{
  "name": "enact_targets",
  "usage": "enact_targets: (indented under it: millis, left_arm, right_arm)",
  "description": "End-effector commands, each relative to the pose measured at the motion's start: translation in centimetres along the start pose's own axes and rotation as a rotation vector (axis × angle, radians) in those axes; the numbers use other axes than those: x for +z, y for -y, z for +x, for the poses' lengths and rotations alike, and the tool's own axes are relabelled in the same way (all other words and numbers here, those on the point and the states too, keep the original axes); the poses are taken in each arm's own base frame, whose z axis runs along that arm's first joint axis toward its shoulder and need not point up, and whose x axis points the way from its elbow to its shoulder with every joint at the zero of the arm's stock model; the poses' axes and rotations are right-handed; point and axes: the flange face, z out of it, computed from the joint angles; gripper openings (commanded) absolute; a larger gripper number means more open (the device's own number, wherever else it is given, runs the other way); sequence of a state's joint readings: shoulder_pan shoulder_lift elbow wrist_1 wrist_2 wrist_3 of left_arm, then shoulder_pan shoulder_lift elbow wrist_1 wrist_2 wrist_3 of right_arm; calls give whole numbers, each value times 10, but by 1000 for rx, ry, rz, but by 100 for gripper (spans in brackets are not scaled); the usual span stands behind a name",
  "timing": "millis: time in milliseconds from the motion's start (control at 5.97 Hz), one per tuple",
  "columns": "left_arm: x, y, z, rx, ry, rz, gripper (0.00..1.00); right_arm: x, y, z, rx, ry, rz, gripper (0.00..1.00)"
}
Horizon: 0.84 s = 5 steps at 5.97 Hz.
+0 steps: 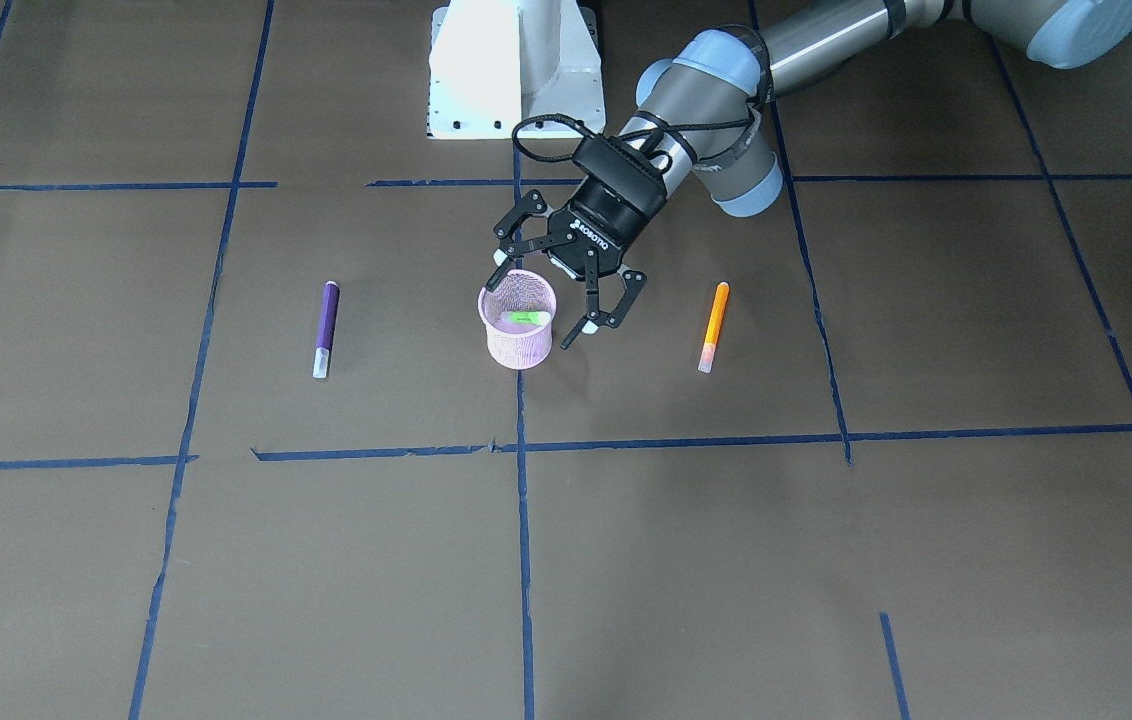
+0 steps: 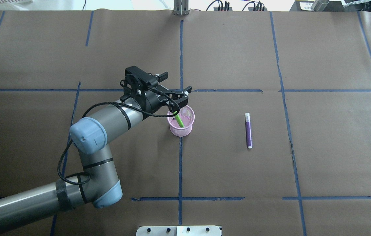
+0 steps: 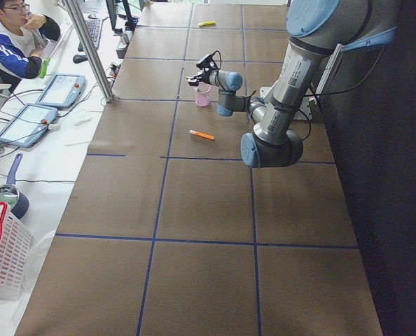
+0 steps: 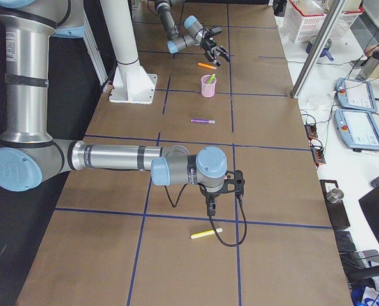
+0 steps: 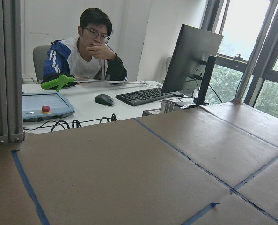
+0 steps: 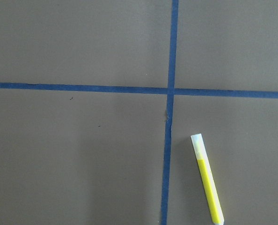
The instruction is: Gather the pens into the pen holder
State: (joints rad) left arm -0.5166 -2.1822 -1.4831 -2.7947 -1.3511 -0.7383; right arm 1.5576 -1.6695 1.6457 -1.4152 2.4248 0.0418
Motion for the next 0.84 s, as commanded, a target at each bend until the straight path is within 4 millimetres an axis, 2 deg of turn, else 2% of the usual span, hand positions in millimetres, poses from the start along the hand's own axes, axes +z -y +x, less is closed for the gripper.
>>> enact_targets:
  millis: [0,167,335,502,670]
  left_arm:
    - [-2,58,-64,-34,34,-152,100]
    - [-5,79,-86,-37,80,-217,100]
    - [-12,85,-98,-54,111,-323,100]
    - [-18,84,-99,-60,138,-358,100]
    - [-18,85,-107,-59,166,-376,100]
  right_arm:
    - [34,-9,38,-130,-23,-25,100]
    - [45,-7,38,-148,-21,-42,100]
    - [58,-8,40,-152,-22,-68,100]
    - [64,-6,39,-181,-59,-66,100]
    - [88,-10,65,-188,-78,-64,100]
